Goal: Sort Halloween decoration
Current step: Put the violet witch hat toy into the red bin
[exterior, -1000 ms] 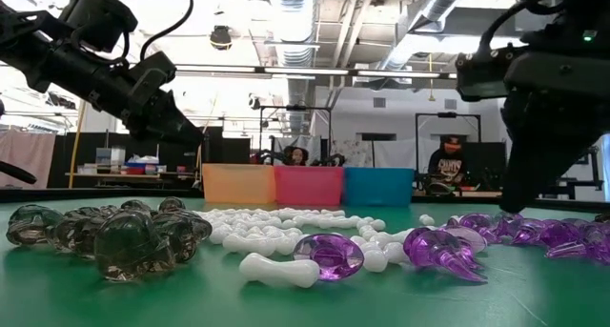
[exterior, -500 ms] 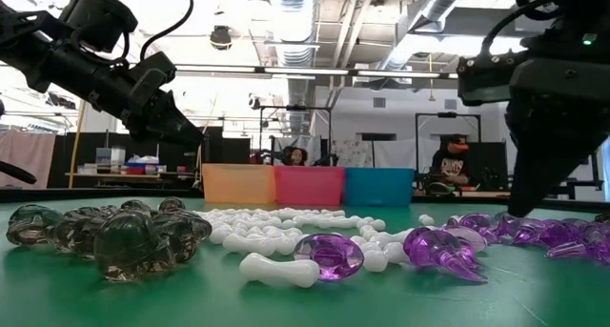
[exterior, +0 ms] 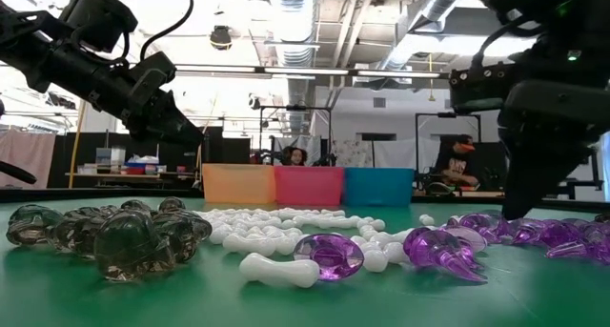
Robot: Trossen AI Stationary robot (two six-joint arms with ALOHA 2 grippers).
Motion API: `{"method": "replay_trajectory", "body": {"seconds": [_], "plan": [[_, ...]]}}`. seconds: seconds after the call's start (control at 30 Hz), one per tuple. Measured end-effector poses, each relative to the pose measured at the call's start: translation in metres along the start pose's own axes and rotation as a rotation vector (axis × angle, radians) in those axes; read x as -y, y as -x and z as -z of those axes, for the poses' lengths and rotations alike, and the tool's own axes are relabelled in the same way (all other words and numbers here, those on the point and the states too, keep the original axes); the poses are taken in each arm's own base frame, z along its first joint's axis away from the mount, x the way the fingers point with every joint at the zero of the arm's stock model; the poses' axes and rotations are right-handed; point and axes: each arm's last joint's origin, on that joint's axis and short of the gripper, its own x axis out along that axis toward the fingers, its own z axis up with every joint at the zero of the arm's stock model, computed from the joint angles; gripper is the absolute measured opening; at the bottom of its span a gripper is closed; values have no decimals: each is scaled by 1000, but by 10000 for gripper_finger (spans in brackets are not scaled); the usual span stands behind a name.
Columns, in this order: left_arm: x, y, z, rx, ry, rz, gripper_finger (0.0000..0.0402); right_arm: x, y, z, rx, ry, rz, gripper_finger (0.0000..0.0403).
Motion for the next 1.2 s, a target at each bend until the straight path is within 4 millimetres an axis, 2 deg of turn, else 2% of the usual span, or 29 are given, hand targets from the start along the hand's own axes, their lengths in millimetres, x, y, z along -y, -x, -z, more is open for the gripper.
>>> {"method": "replay_trajectory", "body": {"seconds": [0.23, 0.5, 0.77, 1.2], "plan": [[0, 0, 0, -1, 0, -1, 179, 0, 4, -9, -5, 116, -29, 188], [0, 0, 0, 0, -6, -2, 179, 1, 8, -13, -8, 267, -53, 210], [0, 0, 0, -1, -4, -2, 179, 7, 3, -27, -29, 286, -119, 213], [0, 0, 0, -4, -5, -2, 179, 4, -7, -26, -52, 305, -121, 200]]}}
